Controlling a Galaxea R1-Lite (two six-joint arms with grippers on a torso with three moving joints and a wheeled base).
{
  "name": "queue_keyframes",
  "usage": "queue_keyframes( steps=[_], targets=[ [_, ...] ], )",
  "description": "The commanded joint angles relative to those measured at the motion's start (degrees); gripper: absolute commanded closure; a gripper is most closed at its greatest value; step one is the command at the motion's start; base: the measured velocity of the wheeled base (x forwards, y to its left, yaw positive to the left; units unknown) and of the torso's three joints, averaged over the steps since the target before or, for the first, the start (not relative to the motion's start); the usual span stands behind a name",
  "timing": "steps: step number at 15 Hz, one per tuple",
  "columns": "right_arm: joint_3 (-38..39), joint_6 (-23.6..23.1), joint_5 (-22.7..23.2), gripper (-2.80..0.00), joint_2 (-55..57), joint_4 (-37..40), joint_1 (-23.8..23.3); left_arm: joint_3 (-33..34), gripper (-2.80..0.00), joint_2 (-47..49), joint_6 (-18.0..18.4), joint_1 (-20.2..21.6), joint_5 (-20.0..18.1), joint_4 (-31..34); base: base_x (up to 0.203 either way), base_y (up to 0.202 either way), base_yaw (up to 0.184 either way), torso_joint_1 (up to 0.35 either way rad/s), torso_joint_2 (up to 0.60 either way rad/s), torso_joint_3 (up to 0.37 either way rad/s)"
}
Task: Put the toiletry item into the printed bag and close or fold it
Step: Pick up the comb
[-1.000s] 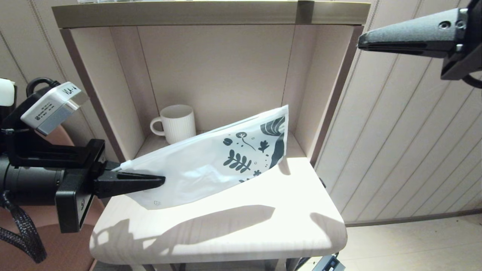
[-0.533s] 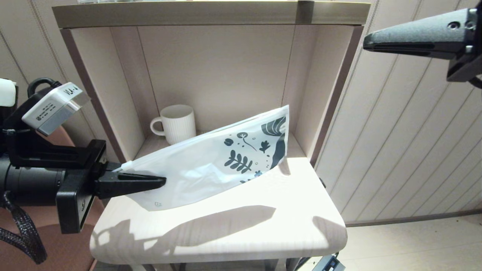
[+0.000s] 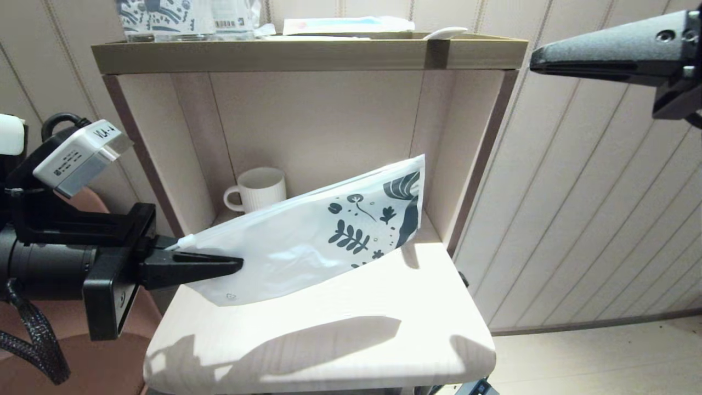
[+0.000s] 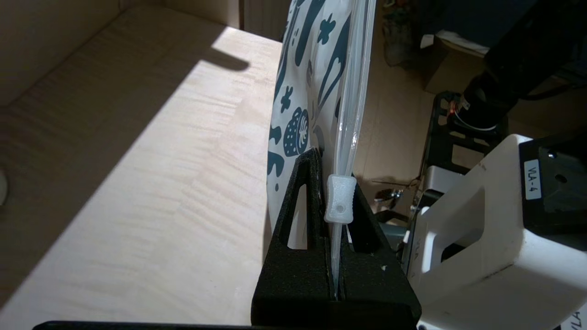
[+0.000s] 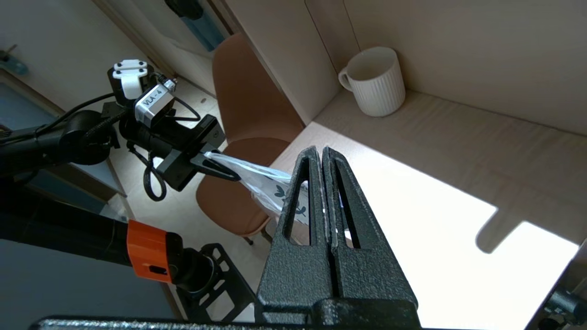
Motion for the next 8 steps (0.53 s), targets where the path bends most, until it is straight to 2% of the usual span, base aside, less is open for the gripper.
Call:
queue_keyframes(
  steps=[1, 6, 7, 8],
  targets=[
    [1.15, -0.41, 0.13, 0.0, -0.09, -0.21, 0.04, 0.08, 0.0, 0.04, 0.09, 0.0, -0.28, 0.04, 0.0, 0.0, 0.0, 0.09, -0.21, -0.12],
    [1.67, -0.02, 0.23, 0.0, 0.72, -1.22, -0.44, 0.09, 0.0, 0.3, 0.1, -0.14, -0.28, 0.04, 0.0, 0.0, 0.0, 0.024, -0.05, -0.028],
    [0.18, 2.61, 0.19, 0.0, 1.42, -2.35, -0.55, 0.17, 0.0, 0.3, 0.36, -0.14, -0.28, 0.04, 0.0, 0.0, 0.0, 0.0, 0.0, 0.0],
    [-1.3, 7.59, 0.22, 0.0, 2.24, -3.36, -0.59, 0.39, 0.0, 0.3, 0.39, -0.14, -0.28, 0.04, 0.0, 0.0, 0.0, 0.0, 0.0, 0.0]
  ],
)
